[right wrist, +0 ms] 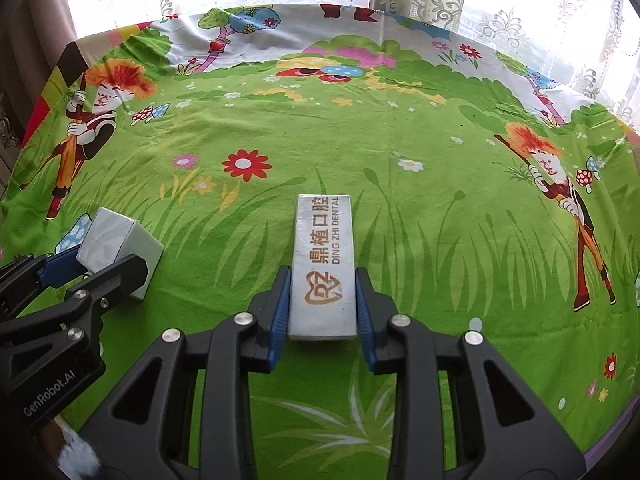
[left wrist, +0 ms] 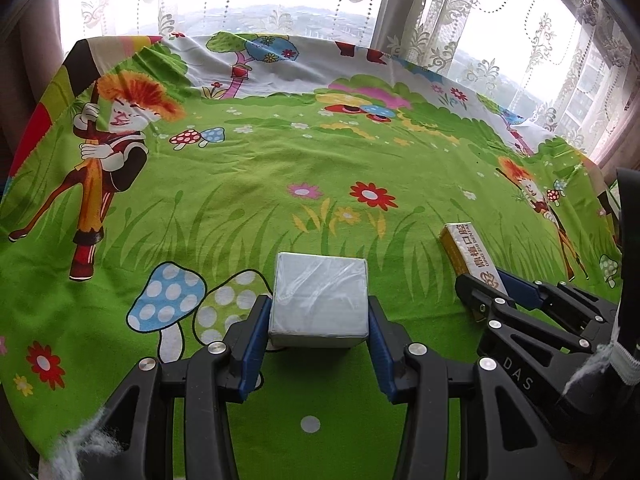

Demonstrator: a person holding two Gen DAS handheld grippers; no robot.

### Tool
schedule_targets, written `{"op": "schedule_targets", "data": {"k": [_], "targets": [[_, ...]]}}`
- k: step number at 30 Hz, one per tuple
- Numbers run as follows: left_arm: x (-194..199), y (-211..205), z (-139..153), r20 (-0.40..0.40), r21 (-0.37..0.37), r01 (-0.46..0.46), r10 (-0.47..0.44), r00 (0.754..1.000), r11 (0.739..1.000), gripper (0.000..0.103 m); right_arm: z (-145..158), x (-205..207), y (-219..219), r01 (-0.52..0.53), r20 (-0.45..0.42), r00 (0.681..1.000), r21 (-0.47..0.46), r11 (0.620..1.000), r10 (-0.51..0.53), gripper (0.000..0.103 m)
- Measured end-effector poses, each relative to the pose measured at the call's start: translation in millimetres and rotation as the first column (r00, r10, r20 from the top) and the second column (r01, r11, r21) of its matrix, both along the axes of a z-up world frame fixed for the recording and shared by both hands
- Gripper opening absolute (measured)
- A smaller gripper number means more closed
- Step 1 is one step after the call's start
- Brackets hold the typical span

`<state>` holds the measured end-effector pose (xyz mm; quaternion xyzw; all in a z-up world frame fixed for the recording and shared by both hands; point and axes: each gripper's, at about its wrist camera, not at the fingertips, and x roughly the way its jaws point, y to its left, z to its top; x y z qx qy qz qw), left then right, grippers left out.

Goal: Organize rigid objects
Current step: 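Grasp the white wrapped cube with the left gripper while the right grasps the DING ZHI DENTAL box, then carry both boxes over the storage box and open both grippers to drop them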

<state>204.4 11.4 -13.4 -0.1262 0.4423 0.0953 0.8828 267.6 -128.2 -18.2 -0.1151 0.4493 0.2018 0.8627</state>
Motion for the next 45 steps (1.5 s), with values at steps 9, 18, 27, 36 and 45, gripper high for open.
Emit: {"op": "schedule_targets", "data": {"k": [9,18,27,36,45], "targets": [[-18.0,-4.4,4.3,0.005,-0.005,-0.009,0.009,1.000,1.000,0.047,4.4,-19.8,-11.9,0.007,-0.005,1.000,0.007,1.000,-0.007,0.034],[-42.3,-19.6,13.7,0.015,0.006,0.008,-0.008,1.000,1.000,0.047,17.1,-50.5,-24.5,-0.001,0.012,1.000,0.026,1.000,0.001,0.034],[-66.3,-32.5,25.4,0.028,0.008,0.016,-0.016,0.999,1.000,0.047,30.6,-80.8,-46.1,0.006,0.025,1.000,0.037,0.999,-0.007,0.034],[-84.6,-56.5,36.9,0.045,0.023,0.064,-0.065,0.997,0.998,0.047,46.8,-112.5,-71.2,0.018,0.047,0.999,0.034,0.999,-0.019,0.034],[-100.9,-87.4,46.3,0.051,0.026,0.129,-0.130,0.990,0.991,0.047,57.8,-137.1,-100.7,0.040,0.051,0.998,0.044,0.998,-0.042,0.034]]}}
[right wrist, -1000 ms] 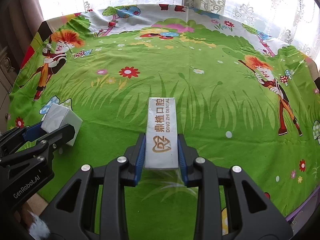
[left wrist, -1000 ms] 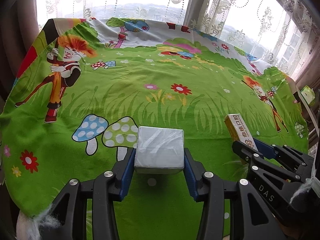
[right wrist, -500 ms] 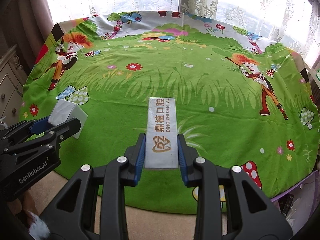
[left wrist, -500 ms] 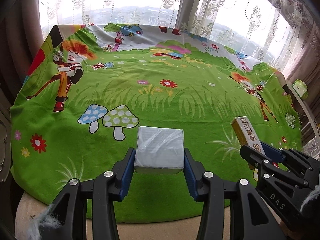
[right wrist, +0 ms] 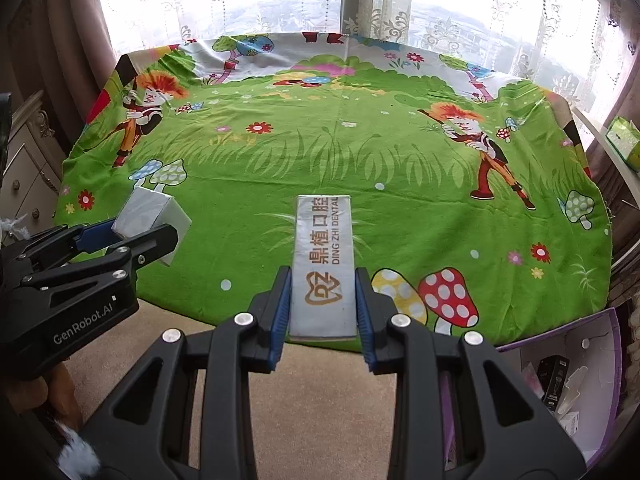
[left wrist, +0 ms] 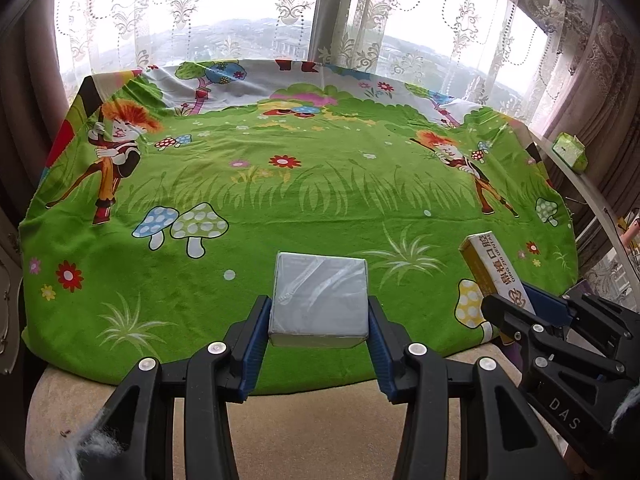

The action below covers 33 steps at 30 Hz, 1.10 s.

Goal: Organize rigid objects
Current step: 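Carry both boxes over the storage box and open both grippers to drop them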

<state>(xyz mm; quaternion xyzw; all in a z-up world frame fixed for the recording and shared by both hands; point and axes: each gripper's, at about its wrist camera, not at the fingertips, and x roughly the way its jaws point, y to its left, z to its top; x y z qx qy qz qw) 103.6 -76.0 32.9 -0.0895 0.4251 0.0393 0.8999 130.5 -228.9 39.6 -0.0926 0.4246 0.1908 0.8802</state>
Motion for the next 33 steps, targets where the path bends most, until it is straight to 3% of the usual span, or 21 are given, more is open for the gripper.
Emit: {"op": "schedule_targets", "data": {"k": [11,18,33], "targets": [[-9.4,-49.0,8.9,0.002,0.009,0.117,-0.117,0.993,0.993,0.047,8.4,-24.6,-56.8,0.074,-0.001,0.997,0.006,0.997,-0.074,0.034],[-13.6,-93.0,14.4,0.006,0.022,0.226,-0.226,0.974,0.974,0.047,9.3,-36.9,-106.9,0.159,-0.012,0.987,-0.004,0.987,-0.159,0.034],[-24.5,-206.9,13.0,-0.036,0.043,0.502,-0.501,0.865,0.864,0.047,8.1,-68.0,-211.3,0.355,-0.028,0.934,-0.043,0.934,-0.357,0.034]]}}
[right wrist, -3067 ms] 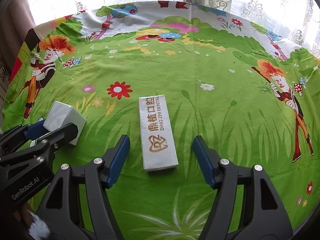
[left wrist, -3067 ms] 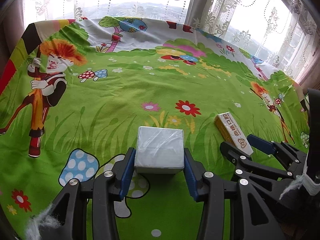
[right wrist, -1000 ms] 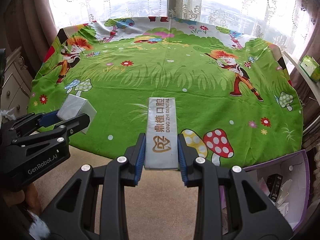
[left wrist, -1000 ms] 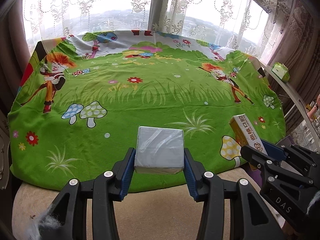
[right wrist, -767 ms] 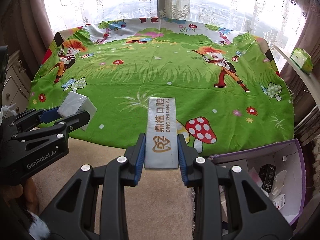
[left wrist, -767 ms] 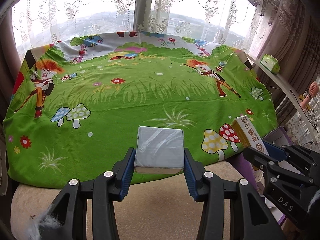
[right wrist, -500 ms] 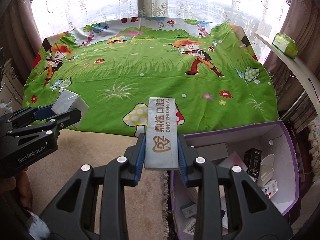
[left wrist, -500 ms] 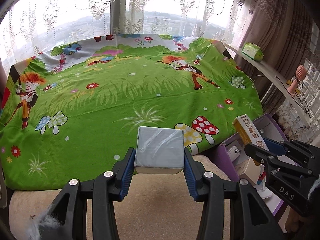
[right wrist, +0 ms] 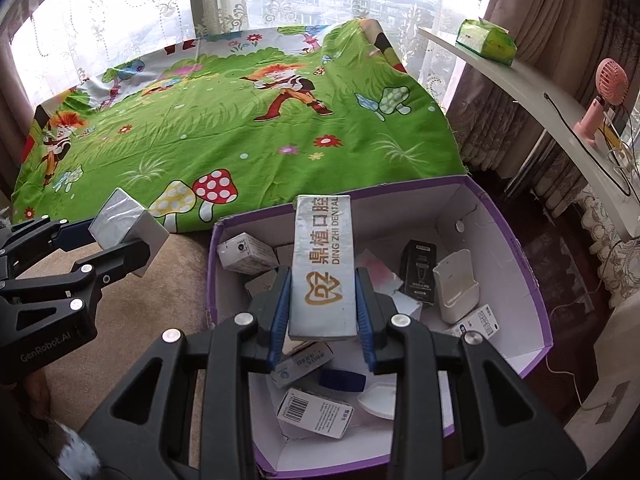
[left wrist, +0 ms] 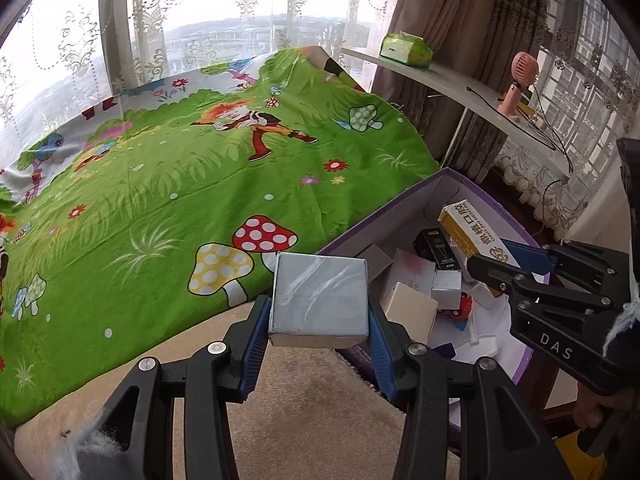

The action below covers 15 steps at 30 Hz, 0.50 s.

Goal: Organize rigid objects
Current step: 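Carry both boxes over the storage box and open both grippers to drop them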

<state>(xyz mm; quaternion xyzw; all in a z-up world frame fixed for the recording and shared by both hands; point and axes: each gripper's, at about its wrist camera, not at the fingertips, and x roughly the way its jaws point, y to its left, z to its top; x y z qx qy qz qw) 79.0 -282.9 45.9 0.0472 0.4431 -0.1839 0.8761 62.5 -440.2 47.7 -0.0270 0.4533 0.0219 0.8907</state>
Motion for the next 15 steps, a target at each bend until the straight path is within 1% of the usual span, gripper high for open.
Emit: {"op": "schedule_targets", "data": {"k": [3,6,15], "targets": [[0.1,-16.5,-0.5,-0.004,0.003,0.038,-0.038,0.999,0.999,0.047,-2.2,-4.5,-14.7,0.033,-0.007,0.999,-0.005,0.999,-0.033,0.034],[2.5,-30.1,-2.3,-0.019,-0.009,0.071,-0.072,0.997,0.997,0.047,-1.9,-8.4,-28.3,0.067,-0.005,0.998,-0.009,0.998,-0.067,0.034],[11.7,-62.4,-11.5,-0.066,-0.026,0.131,-0.132,0.989,0.991,0.047,-1.9,-12.9,-56.7,0.156,0.001,0.988,-0.018,0.988,-0.156,0.034]]}}
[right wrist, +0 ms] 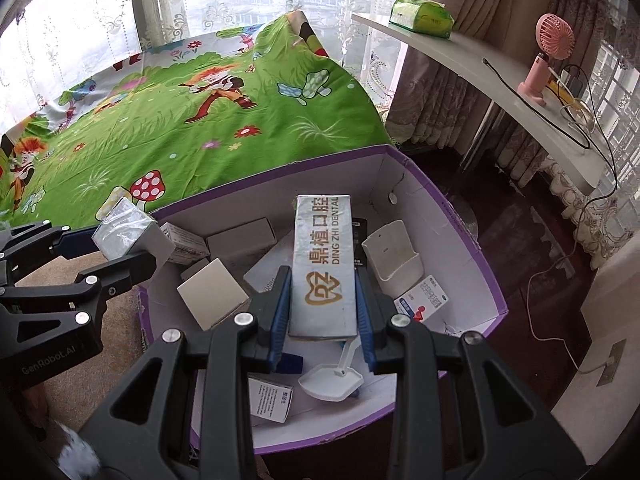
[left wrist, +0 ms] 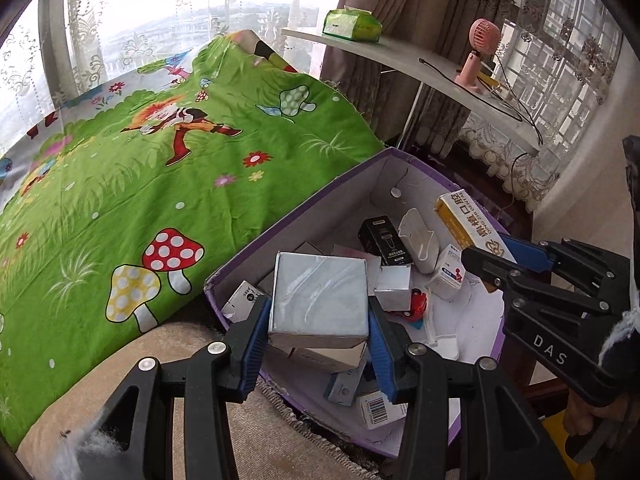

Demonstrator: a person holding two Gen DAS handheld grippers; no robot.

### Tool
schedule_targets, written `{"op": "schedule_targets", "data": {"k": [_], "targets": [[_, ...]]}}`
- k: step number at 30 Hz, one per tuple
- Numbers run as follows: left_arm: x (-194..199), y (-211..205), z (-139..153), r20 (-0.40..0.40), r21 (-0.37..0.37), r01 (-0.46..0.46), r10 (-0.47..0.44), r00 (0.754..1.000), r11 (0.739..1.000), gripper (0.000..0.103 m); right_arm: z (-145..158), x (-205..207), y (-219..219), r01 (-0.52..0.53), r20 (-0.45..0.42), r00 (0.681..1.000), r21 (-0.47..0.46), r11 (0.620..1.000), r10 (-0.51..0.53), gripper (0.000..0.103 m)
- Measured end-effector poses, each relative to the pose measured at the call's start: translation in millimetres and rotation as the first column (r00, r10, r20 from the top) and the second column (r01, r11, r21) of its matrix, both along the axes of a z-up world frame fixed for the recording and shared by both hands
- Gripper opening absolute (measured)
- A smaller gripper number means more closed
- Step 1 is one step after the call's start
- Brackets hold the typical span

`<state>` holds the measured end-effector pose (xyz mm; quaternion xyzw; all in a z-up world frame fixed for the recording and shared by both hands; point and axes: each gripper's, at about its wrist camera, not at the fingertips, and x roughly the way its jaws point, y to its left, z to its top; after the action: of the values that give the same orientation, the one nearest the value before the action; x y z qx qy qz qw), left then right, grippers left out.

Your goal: Organize rigid objects

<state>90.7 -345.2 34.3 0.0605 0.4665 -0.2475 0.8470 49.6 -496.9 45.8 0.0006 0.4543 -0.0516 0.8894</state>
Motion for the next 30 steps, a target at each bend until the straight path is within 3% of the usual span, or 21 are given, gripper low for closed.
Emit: {"op": "schedule_targets", "data": {"k": [5,7,11,19,23,30], "targets": [[4.6,-7.4,-7.1,-0.045,-0.009,0.008,-0.008,0.999,1.000,0.049,-2.0,-1.0,-9.6,0.041,0.000,0.999,-0.003,0.999,-0.041,0.034],[4.4,-7.2,-9.2,-0.053,-0.010,0.005,-0.006,0.999,1.000,0.060,-2.9,-1.6,-11.9,0.053,0.001,0.999,-0.004,0.999,-0.053,0.034],[1.7,-3.4,-8.8,-0.065,-0.020,0.002,-0.003,0.998,1.000,0.070,-5.5,-3.3,-13.9,0.079,-0.006,0.997,0.005,0.997,-0.079,0.035],[-18.2,14.6,-21.4,-0.163,-0.037,-0.017,0.011,0.986,0.999,0.079,-5.5,-16.3,-18.6,0.148,-0.024,0.989,0.017,0.989,-0.148,0.067],[-18.1,24.2,-33.4,-0.225,-0.045,-0.059,0.048,0.973,0.997,0.085,-4.8,-26.1,-18.5,0.164,-0.028,0.986,0.024,0.986,-0.164,0.071],[-20.0,23.1,-30.3,-0.197,-0.034,-0.058,0.050,0.979,0.998,0.088,-8.9,-27.1,-18.7,0.173,-0.036,0.984,0.036,0.984,-0.172,0.071]]}}
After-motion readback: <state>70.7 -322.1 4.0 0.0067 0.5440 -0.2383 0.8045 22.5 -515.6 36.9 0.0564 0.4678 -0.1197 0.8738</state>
